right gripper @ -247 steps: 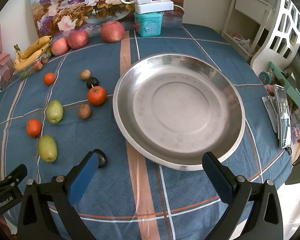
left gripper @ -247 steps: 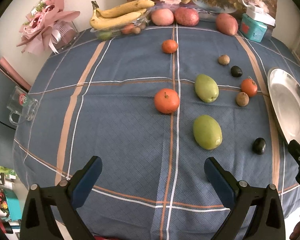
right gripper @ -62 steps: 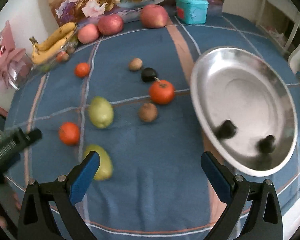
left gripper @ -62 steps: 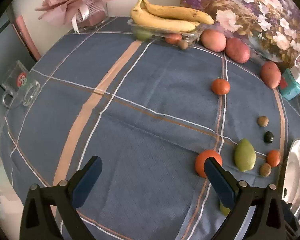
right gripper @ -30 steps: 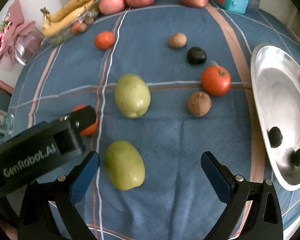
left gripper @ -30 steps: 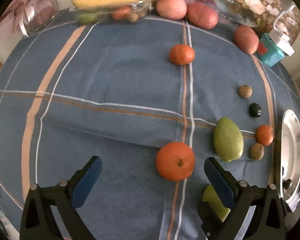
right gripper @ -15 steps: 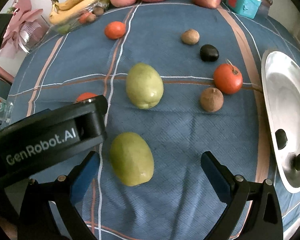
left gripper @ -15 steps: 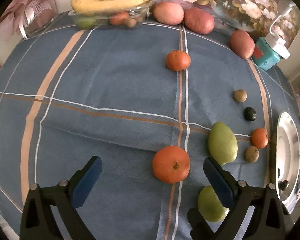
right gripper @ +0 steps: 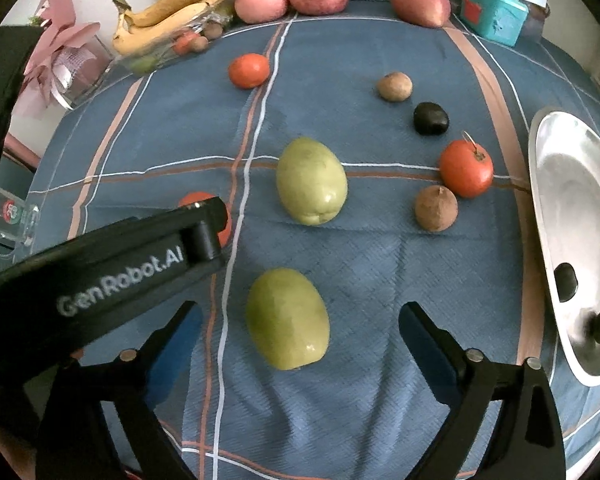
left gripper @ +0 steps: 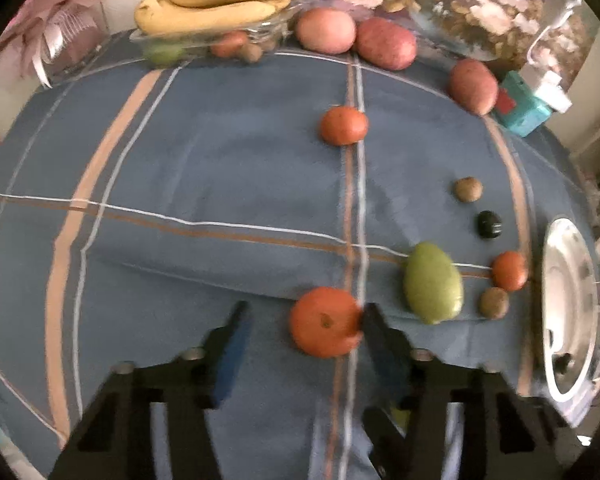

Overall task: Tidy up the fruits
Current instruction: 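Grasp the tangerine with the left gripper while the right gripper grasps a green pear, then carry tangerine and green pear to the steel plate and release both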

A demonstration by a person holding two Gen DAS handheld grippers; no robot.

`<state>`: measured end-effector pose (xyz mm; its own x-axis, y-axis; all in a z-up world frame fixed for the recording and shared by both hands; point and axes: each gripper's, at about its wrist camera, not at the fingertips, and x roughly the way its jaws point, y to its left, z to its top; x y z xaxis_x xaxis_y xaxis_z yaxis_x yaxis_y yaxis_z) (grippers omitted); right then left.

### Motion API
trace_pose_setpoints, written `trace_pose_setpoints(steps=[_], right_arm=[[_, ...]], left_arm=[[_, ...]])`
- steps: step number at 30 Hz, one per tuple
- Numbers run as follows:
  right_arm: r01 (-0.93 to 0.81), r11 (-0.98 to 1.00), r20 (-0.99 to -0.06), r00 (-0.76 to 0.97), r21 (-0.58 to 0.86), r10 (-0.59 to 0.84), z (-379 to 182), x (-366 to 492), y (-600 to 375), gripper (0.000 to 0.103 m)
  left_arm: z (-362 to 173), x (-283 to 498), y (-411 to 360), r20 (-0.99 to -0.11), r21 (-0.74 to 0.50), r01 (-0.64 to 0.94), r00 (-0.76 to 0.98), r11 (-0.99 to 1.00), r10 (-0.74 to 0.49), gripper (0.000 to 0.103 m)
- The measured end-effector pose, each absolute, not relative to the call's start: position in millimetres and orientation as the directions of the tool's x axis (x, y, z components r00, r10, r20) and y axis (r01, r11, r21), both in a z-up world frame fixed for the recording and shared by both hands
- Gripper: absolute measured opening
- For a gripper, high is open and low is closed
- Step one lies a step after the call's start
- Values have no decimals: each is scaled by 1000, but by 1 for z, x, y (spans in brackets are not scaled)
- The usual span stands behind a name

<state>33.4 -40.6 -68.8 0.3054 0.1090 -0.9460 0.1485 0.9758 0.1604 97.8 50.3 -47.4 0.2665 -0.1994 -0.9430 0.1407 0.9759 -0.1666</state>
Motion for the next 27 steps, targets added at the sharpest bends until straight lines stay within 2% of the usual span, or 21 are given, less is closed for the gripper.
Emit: trace_pose_setpoints(steps=[1, 2, 5, 7, 9, 18, 24, 27], right_arm=[[146, 976, -945, 307, 162, 111, -68, 33, -38, 83], [143, 975, -944, 307, 168, 118, -68, 33, -37, 79], [136, 974, -943, 304, 182, 134, -72, 33, -35, 65], [142, 969, -938, 312, 201, 148, -72, 34, -35, 51], [143, 968, -935, 321, 207, 153, -70, 33, -35, 43], [140, 965, -921, 355, 221, 160, -60, 29, -42, 42], [165, 975, -910, 408, 152, 72, -43, 24, -57, 42], [211, 962, -895, 442, 171, 62, -33, 20, -74, 42]], left_arm=[[-47, 98, 51, -940, -193, 139, 259, 971, -224, 39], [-46, 97, 51, -938, -205, 139, 256, 969, -235, 37], [-46, 95, 50, -939, -197, 148, 256, 969, -229, 36], [-46, 96, 50, -939, -194, 147, 258, 970, -227, 36], [-43, 95, 47, -938, -194, 134, 263, 972, -224, 36], [-32, 92, 76, -926, -195, 18, 326, 981, -190, 35], [-30, 98, 99, -919, -187, -88, 368, 978, -142, 35], [-28, 98, 103, -913, -181, -109, 387, 977, -125, 35]])
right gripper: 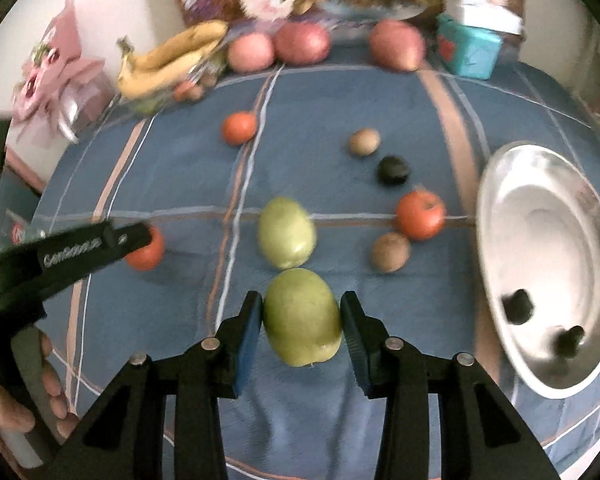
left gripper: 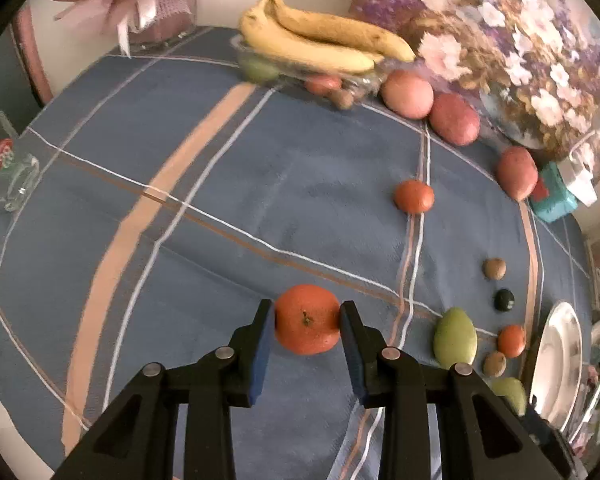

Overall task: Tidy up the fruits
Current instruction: 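Carry tangerine and green pear to the steel plate and release both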

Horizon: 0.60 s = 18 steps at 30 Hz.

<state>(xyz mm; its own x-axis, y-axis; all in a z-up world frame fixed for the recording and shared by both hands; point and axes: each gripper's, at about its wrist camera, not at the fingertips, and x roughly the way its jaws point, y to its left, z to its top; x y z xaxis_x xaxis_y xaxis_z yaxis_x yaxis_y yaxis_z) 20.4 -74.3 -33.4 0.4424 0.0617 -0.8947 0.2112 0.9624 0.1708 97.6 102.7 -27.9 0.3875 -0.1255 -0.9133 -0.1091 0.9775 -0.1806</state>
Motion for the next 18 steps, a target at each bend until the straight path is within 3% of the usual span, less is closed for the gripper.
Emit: trace_pose_setpoints(steps=[18], right_arm=[[584, 800, -854, 480, 140, -202, -11, -16, -218, 42]], left_arm=[[-12, 90, 75, -889, -206, -41, 426, 978, -169, 35]])
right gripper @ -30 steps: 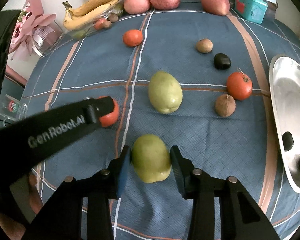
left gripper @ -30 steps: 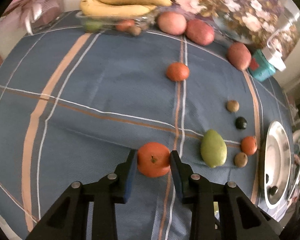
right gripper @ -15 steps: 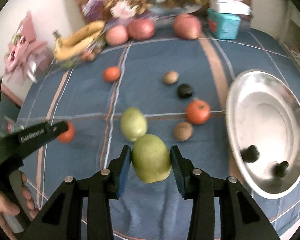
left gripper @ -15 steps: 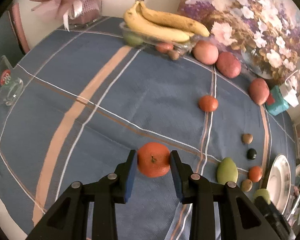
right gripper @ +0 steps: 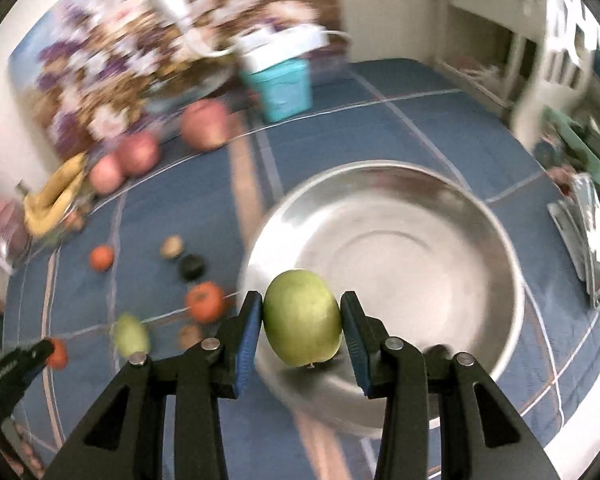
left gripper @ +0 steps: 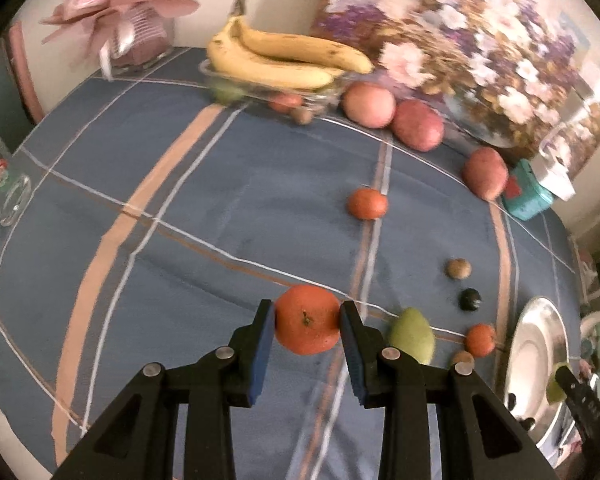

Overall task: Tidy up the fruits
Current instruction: 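Carry tangerine and green pear to the steel plate and release both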

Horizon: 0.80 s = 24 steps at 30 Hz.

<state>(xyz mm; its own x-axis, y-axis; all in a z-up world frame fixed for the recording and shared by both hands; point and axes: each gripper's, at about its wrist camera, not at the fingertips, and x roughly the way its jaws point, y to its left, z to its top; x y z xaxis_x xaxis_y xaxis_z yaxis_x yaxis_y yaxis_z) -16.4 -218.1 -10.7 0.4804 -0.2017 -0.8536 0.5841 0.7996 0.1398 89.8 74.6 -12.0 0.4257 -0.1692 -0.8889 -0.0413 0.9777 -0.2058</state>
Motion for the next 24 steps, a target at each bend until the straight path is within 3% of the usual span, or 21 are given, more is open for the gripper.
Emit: trace_pose_setpoints(steps=[12, 24], right_arm=[[744, 640, -862, 440, 192, -253, -25, -57, -294, 42], [772, 602, -866, 429, 204, -257, -33, -60, -314, 42]], left_arm=[[5, 77, -17, -878, -177, 209, 407, 962, -251, 35], [4, 52, -157, -863, -160, 524, 337, 837, -376, 35]])
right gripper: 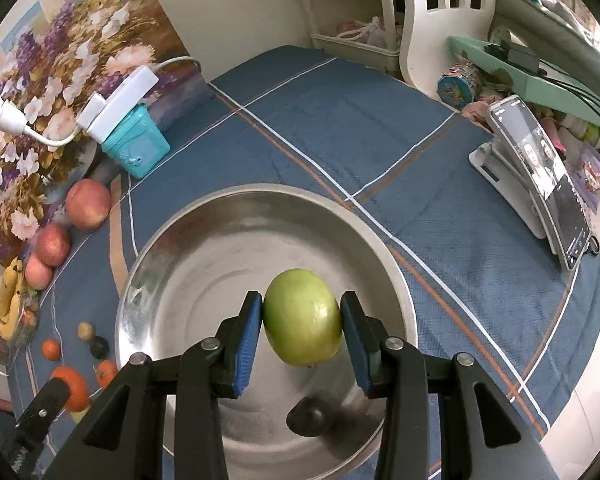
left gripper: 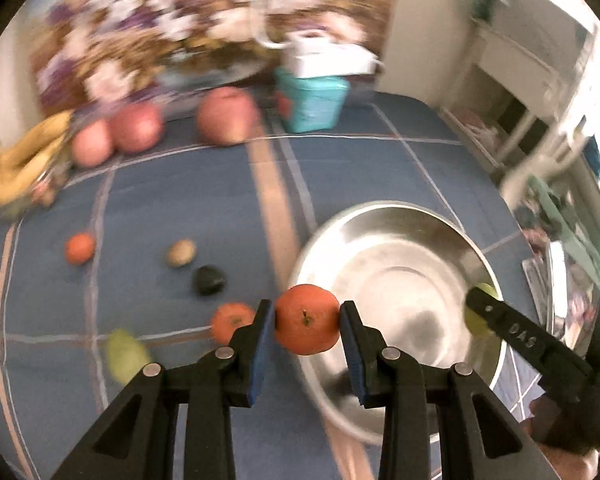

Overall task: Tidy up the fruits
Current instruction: 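Carry tangerine and green pear to the steel plate and release both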

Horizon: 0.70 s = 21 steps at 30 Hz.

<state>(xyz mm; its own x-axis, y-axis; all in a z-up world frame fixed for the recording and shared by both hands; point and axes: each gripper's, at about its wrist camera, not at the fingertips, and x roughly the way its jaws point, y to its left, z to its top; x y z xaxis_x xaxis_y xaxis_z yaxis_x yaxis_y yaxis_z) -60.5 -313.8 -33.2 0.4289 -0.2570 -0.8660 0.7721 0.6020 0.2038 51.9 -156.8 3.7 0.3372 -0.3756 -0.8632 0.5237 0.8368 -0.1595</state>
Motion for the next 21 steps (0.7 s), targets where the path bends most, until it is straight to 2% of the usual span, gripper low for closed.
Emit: trace_pose_setpoints(steps=[12, 15, 20, 21], right_arm=[[771, 600, -873, 426, 215, -236, -38, -59, -317, 42], [771, 602, -874, 423, 208, -240, -37, -59, -317, 42], [766, 608, -872, 426, 207, -241, -37, -58, -315, 42], [766, 609, -870, 429, 206, -244, -35, -58, -315, 42]], left_arm=[[-22, 43, -204, -887, -107, 601, 302, 792, -349, 39], [-19, 43, -204, -884, -113, 605, 301, 788, -357, 48], [-10, 44, -192, -879, -127, 590, 306, 797, -366, 51], [-8, 45, -190, -878, -127, 586, 308, 800, -365, 54]])
